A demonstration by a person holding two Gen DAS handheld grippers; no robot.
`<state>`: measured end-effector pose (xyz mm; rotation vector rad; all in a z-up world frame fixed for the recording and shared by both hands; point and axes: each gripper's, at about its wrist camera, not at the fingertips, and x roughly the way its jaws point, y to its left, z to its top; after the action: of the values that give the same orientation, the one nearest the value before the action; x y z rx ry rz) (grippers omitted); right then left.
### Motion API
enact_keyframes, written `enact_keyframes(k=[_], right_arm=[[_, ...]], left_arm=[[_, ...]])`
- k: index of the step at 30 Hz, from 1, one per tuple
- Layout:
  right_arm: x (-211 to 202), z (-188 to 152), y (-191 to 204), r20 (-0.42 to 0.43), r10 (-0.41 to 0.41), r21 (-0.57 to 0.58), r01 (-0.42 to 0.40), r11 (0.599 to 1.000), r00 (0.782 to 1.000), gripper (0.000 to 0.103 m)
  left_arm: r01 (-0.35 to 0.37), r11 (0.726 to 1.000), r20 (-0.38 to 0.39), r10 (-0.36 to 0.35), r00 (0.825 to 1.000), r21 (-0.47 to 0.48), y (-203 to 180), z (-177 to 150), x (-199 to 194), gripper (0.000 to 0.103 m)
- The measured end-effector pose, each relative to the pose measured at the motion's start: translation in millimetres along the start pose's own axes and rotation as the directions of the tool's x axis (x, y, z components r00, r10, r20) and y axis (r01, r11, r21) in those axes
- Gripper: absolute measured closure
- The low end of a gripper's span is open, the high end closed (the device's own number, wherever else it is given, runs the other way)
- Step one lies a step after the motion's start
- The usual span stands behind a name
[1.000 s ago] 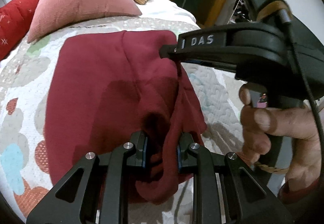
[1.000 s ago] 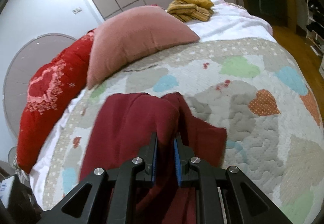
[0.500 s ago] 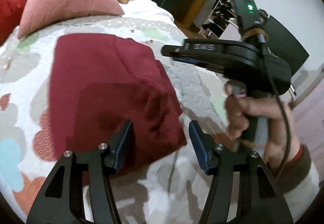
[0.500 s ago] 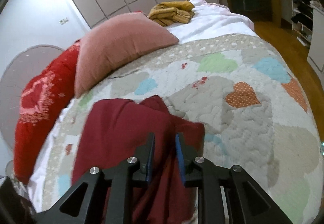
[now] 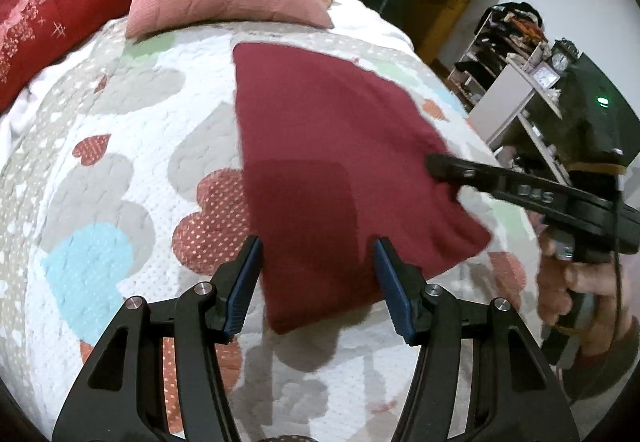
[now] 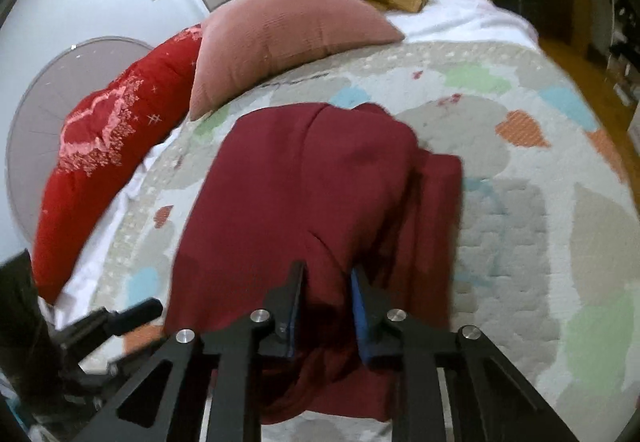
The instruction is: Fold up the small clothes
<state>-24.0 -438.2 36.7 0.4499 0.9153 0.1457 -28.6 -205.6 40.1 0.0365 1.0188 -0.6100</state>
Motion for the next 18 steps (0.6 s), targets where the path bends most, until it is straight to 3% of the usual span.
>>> enact_keyframes(k=[8, 13, 17, 18], right_arm=[[11, -16, -21, 0.009, -0.076, 0.018, 0.076, 0.997, 0.997, 0.086], [-16, -20, -17, 0.035, -0.024, 0.046, 0.022, 0.999, 0.999, 0.085], [-41, -31, 0, 0.084, 0.032, 0.009, -0.033, 0.999, 0.996, 0.065], [-44, -35, 5, 0.081, 0.046, 0.000, -0.046, 0.999, 0.996, 0.064]], left_arm=[[-0.020, 1.000, -0.031, 0.020, 0.999, -0.002, -1, -9, 26, 0.046], [-0.043, 0.999, -0.014, 0.043, 0.999, 0.019, -6, -11, 18, 0.046], [-0.044, 0.999, -0.015, 0.045, 0.999, 0.012, -5, -13, 17, 0.046], [-0.045, 0.999, -0.015, 0.046, 0.999, 0.009, -5, -13, 17, 0.046]])
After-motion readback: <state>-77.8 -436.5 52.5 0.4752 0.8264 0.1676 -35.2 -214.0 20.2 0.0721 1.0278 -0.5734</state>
